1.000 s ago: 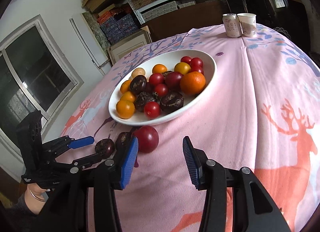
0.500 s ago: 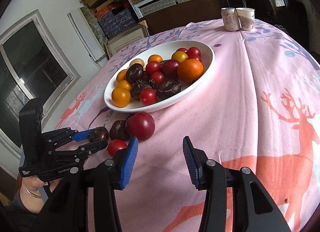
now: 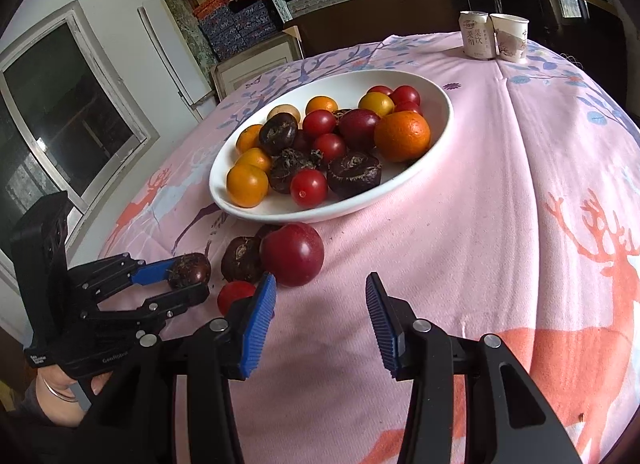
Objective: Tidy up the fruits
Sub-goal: 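Grasp a dark plum with the left tool while the right tool grasps a red plum, then place the dark plum and red plum on the plate, open both tools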
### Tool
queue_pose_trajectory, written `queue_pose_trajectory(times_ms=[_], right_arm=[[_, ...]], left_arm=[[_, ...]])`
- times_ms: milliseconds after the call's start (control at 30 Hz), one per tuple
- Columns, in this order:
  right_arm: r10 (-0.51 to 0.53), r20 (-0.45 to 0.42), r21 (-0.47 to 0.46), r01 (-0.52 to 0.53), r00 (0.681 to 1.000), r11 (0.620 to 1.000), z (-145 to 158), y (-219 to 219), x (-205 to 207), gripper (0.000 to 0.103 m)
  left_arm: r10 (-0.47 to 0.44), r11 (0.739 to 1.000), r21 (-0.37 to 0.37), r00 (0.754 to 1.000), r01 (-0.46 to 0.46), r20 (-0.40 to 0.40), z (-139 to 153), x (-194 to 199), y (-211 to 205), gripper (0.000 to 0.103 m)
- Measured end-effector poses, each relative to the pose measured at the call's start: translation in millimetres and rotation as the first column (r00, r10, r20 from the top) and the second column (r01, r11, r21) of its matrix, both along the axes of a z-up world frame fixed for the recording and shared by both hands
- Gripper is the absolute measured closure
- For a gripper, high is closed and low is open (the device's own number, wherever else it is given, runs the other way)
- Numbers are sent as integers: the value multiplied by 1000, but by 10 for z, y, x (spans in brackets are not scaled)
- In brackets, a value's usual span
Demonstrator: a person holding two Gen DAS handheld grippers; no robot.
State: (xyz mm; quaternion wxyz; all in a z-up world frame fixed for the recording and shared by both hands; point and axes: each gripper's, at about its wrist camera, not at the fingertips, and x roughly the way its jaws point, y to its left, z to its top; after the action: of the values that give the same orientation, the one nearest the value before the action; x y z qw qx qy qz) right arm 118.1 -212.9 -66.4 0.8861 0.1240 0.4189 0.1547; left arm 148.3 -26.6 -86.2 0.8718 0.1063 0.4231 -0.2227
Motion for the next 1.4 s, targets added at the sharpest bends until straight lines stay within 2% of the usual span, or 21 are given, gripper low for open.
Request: queue_pose_trajectory(times_ms=[267,300,333,467,600,733,833,967,1067,1133,1200,1300,1400], right_arm=[[45,-70,49,-41,997,998,-108,217,321,54],[52,-77,54,-48,996,997,-134,232,329,60],[58,-68,57,-54,996,997,-123,237,313,63],[55,-22,103,-52,998,993,-18,153,158,63],[31,45,152,-37,999,988,221,-67,40,63],[-33,63,153,23,997,988,502,-286,318,63],[-59,41,157,52,997,986,594,-341,683,63],[-90,6,154,88,996,984,589,-307,1157,63],[-118,22,137,114,993,984,608,-248,1336,59],[-128,57,129,120,990,984,668,-235,1296,55],[-118,90,110,108,989,988,723,-221,1151,54],[-79,117,51,73,990,996,736,-181,839,53],[8,99,4,-8,995,1000,616,-74,460,49]], left_arm=[[26,999,-33,1000,-26,3,46,-59,133,63],[27,999,-40,1000,-27,0,50,-59,147,63],[31,999,-45,1000,-31,0,51,-61,161,63],[45,996,-79,999,-44,3,90,-48,215,63],[44,989,-142,998,-39,36,277,12,253,63],[37,986,-164,996,-23,80,593,311,123,63],[32,990,-140,991,-14,131,783,603,-91,63],[40,992,-123,988,-21,149,830,1032,-340,62],[60,990,-133,992,-44,115,758,1303,-417,62],[94,987,-142,989,-77,114,746,1367,-364,59],[107,980,-182,988,-86,108,763,1312,-256,47],[99,982,-175,988,-78,119,761,1054,-132,42],[75,988,-141,990,-58,121,671,693,-14,35]])
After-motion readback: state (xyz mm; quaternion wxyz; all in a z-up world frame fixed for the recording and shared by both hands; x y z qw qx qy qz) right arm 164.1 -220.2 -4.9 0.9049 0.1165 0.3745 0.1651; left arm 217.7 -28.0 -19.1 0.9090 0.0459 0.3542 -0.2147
